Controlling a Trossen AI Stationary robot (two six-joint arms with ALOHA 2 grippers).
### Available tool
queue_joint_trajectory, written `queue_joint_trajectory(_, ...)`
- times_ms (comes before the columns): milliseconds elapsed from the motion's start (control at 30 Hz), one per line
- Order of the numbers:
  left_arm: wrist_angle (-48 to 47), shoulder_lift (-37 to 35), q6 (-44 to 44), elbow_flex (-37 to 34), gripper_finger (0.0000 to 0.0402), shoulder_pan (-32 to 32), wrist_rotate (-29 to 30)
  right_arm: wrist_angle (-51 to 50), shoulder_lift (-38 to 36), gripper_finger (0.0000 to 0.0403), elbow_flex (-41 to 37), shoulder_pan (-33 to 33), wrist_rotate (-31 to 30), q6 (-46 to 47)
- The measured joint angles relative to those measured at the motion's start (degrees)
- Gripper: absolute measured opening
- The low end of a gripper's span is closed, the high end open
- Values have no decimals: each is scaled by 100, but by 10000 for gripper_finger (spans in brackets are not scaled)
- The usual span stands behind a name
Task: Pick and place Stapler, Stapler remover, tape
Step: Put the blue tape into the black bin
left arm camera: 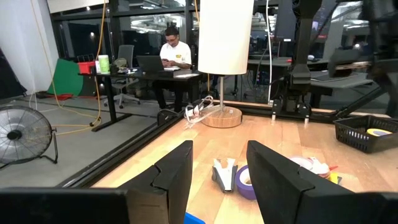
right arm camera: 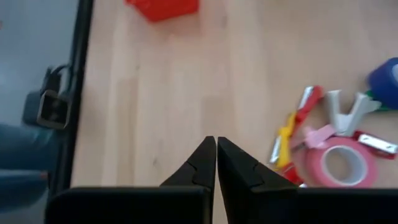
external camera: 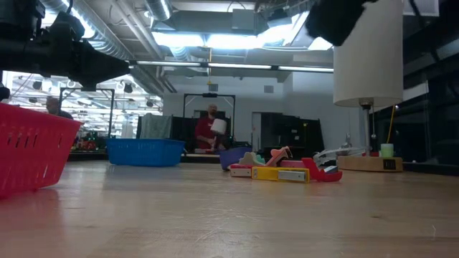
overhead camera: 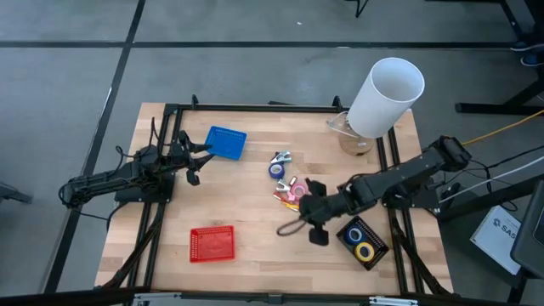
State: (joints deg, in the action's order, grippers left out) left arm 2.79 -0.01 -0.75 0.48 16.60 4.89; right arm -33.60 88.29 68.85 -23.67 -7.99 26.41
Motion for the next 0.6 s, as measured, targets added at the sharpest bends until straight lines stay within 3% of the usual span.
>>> queue_joint_trajectory(600, -1, 0, 0, 1, 148, -1, 0, 640, 168, 21, -1, 1652, -2, -1337)
